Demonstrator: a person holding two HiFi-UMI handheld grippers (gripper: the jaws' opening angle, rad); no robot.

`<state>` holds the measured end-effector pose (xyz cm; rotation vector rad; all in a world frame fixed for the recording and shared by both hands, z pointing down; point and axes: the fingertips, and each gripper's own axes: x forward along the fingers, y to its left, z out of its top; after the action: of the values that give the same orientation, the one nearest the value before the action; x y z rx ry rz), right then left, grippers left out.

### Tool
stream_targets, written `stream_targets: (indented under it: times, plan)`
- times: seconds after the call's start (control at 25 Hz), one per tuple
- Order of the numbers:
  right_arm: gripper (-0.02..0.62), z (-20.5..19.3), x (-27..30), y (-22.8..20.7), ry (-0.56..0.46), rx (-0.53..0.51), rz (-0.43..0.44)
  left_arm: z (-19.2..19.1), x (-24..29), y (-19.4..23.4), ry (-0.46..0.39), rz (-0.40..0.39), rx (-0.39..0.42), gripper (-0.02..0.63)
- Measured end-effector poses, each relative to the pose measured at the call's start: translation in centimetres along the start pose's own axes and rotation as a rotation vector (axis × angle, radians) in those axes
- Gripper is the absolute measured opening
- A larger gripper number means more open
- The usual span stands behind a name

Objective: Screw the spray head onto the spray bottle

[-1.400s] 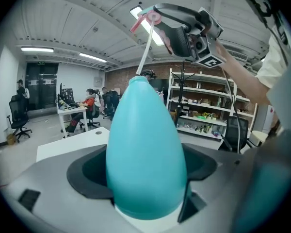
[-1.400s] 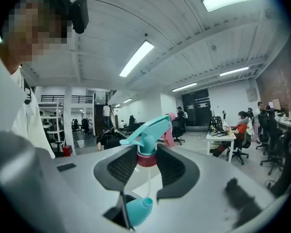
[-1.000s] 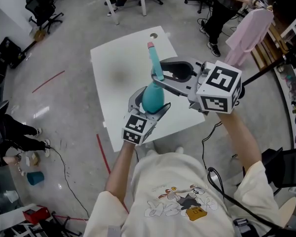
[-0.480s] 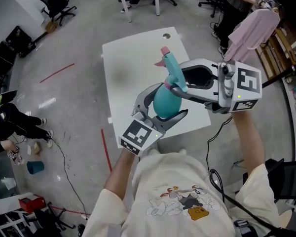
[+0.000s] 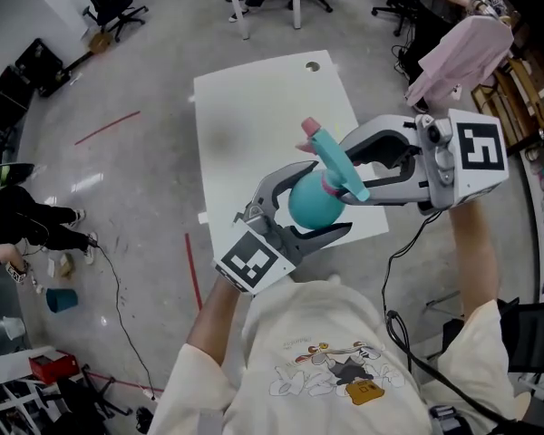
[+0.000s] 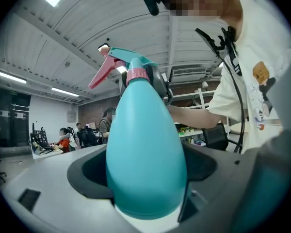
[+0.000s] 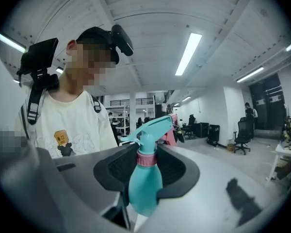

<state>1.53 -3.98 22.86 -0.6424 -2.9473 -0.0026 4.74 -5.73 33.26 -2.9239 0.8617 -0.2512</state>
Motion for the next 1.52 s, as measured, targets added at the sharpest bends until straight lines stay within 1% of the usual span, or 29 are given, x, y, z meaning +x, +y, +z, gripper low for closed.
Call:
stream_targets:
  times: [0.08, 0.16, 0.24, 0.32, 0.4, 0.44, 0.52, 0.64, 0.76, 0.88, 0.96, 1.04, 1.12, 1.2, 1.32, 1.4, 1.52]
  plan:
    - [0.129, 0.3, 0.0, 0.2, -0.001, 0.007, 0.014, 0.2, -0.3, -0.2, -0.002, -0.018, 0.003, 0.425]
    - [0.129, 0.5, 0.0, 0.5, -0.023, 0.008, 0.043, 0.7, -0.6, -0.6, -0.045, -0.063, -0.008, 0.425]
    - [0.129, 1.0, 0.1, 1.2, -0.058, 0.004, 0.105, 1.6, -0.9, -1.6, -0.118, -0.152, -0.029, 0.425]
    - [0.129, 1.5, 0.3, 2.1, -0.087, 0.003, 0.174, 2.3, -1.3, -2.9, -0.157, -0.259, -0.070, 0.425]
    - [0.129, 1.8, 0.4, 2.8, -0.096, 0.004, 0.221, 2.4, -1.6, -3.8, -0.157, -0.336, -0.094, 0.425]
    - [0.129, 1.8, 0.4, 3.0, -0.093, 0.003, 0.234, 2.3, -1.6, -4.1, -0.148, -0.351, -0.095, 0.425]
    - [0.129, 1.4, 0.4, 2.9, -0.072, -0.001, 0.233, 1.7, -1.4, -4.0, -0.113, -0.335, -0.087, 0.425]
    - [0.129, 0.6, 0.2, 2.1, -0.026, -0.007, 0.180, 0.9, -0.9, -2.9, -0.049, -0.238, -0.076, 0.425]
    - [0.129, 0.5, 0.1, 1.0, -0.016, 0.004, 0.111, 0.5, -0.8, -1.3, 0.005, -0.097, -0.062, 0.425]
    - [0.129, 0.8, 0.2, 0.6, -0.018, 0.012, 0.064, 0.4, -0.9, -0.2, 0.062, 0.044, -0.020, 0.425]
    - [0.129, 0.7, 0.2, 0.5, -0.007, 0.010, 0.036, 0.2, -1.2, 0.4, 0.102, 0.123, 0.020, 0.425]
    - [0.129, 0.6, 0.3, 0.2, 0.017, -0.003, -0.005, 0.0, -1.5, 1.1, 0.143, 0.204, 0.054, 0.425]
    - [0.129, 0.5, 0.4, -0.2, 0.046, -0.013, -0.058, -0.3, -1.7, 1.9, 0.173, 0.289, 0.068, 0.425]
    - [0.129, 0.3, 0.3, -0.8, 0.066, -0.013, -0.112, -0.4, -1.6, 2.6, 0.183, 0.362, 0.059, 0.425]
    - [0.129, -0.1, 0.1, -2.0, 0.074, 0.009, -0.206, -0.8, -1.0, 3.4, 0.172, 0.446, 0.022, 0.425]
    - [0.129, -0.2, 0.3, -2.8, 0.068, 0.031, -0.287, -1.0, -1.0, 4.1, 0.161, 0.499, 0.002, 0.425]
    - [0.129, 0.2, 1.0, -4.2, 0.029, 0.075, -0.441, -0.9, -2.0, 5.2, 0.137, 0.574, -0.024, 0.425]
